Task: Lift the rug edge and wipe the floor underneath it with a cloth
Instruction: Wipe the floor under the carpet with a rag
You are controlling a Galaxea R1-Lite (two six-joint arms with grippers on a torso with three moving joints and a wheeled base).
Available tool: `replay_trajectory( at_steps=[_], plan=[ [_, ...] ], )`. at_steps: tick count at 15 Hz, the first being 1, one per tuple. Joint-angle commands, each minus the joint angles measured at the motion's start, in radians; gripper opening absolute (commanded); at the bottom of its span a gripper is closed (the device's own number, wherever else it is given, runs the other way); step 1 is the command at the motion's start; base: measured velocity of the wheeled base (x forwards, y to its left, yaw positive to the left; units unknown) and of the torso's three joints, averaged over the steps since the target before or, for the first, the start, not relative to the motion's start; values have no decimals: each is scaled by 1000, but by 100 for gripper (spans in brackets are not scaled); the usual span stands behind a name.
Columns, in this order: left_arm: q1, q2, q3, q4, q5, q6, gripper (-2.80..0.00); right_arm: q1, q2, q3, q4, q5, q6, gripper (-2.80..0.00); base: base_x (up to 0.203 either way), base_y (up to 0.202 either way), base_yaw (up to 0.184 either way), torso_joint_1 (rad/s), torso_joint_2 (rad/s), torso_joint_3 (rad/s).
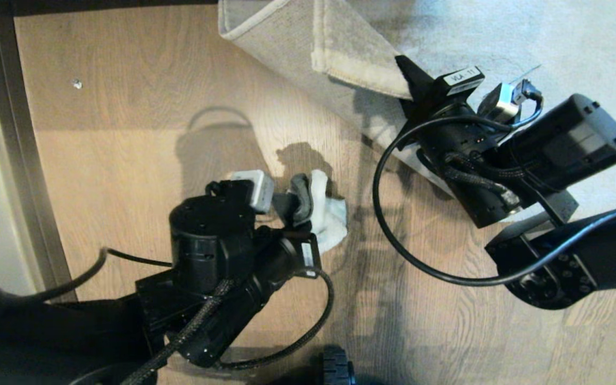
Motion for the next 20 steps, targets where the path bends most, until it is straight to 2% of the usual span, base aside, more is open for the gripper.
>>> replay_trajectory(
  at_steps=[1, 8, 20],
  plan=[
    [0, 49, -36, -5, 3, -2, -280, 0, 4, 0, -48, -1, 7, -280, 0, 0, 0, 0, 0, 0],
    [17, 54, -52, -5, 1, -2, -280, -3, 1, 1, -48, -1, 6, -280, 0, 0, 0, 0, 0, 0],
    [156, 125, -246, -8, 3, 0, -280, -4, -6, 20, -48, -2, 3, -280, 0, 0, 0, 0, 0, 0]
  ],
)
